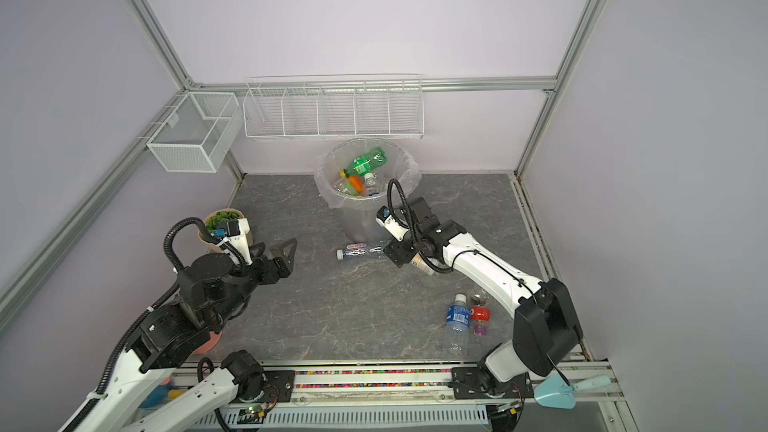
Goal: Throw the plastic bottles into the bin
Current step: 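Withdraw the left gripper while the right gripper reaches toward the Ganten bottle, then lower the right gripper onto the clear Ganten water bottle and close it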
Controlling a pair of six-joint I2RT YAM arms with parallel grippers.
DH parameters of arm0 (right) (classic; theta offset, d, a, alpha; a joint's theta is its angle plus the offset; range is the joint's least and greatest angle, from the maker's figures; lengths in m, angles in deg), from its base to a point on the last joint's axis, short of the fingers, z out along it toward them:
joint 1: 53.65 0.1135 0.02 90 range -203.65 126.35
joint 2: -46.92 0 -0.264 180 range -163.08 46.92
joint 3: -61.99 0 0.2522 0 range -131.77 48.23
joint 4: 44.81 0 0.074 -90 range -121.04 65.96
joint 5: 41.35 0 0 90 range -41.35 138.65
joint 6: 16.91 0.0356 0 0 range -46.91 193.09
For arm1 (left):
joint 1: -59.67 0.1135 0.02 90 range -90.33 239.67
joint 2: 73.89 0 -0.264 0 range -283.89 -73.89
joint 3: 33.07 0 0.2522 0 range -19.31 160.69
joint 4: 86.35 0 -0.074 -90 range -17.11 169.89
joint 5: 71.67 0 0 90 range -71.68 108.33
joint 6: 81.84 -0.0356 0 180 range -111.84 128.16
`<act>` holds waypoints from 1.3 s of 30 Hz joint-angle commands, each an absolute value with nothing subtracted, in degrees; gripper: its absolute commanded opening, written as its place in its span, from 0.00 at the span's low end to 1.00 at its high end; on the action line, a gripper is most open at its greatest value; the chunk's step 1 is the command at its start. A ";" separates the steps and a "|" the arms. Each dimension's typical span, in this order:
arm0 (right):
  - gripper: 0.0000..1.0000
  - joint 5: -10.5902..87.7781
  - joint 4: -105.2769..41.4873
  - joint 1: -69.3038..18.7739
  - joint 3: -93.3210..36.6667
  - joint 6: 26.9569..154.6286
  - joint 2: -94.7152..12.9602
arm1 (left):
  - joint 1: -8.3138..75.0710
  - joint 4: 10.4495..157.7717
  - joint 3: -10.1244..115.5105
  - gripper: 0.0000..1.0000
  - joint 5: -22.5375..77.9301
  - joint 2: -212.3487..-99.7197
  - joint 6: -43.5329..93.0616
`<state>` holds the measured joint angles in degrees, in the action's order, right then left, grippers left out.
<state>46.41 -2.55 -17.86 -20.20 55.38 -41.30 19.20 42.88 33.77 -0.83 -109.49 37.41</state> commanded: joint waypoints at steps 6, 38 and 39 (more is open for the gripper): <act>0.88 47.98 -8.52 -16.23 -20.10 49.20 -45.96 | 19.15 40.26 32.87 0.94 -1.89 -107.43 38.13; 0.88 57.28 -9.19 -3.11 -33.51 35.09 -66.63 | 19.15 36.84 31.93 0.93 -3.65 -103.04 38.31; 0.88 57.22 -9.08 -3.11 -33.81 34.96 -67.16 | 19.15 36.67 31.98 0.93 -3.74 -102.91 38.26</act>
